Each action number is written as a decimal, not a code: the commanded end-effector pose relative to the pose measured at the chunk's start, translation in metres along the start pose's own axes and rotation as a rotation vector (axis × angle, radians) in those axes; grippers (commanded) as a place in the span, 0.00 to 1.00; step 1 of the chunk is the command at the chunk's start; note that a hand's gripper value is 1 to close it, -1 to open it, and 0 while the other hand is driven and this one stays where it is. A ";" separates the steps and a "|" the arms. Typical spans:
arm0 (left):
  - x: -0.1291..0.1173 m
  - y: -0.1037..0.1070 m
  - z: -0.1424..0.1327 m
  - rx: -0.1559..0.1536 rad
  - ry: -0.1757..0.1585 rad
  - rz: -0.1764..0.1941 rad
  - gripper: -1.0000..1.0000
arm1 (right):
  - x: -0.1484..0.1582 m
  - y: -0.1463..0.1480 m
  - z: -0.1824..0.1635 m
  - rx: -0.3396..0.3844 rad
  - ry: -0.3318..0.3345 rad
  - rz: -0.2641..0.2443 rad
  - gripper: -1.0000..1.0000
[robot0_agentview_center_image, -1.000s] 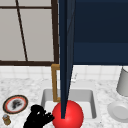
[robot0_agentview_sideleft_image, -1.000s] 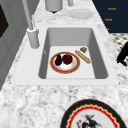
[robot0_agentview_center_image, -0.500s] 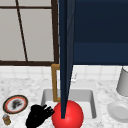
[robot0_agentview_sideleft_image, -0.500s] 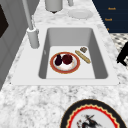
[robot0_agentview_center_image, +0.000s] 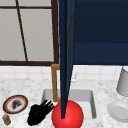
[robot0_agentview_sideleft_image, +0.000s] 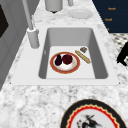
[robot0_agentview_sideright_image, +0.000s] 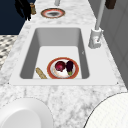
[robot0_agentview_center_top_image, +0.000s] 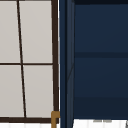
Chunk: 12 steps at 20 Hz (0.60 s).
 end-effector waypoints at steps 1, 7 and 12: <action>0.000 0.000 0.000 0.000 0.000 0.000 0.50 | -0.005 0.010 0.002 0.082 0.023 0.091 0.00; 0.000 0.000 0.000 0.000 0.000 0.000 0.50 | -0.021 0.026 -0.002 0.172 -0.020 0.094 0.00; 0.000 0.000 0.000 0.000 0.000 0.000 0.50 | -0.030 0.032 -0.008 0.236 -0.054 0.108 0.00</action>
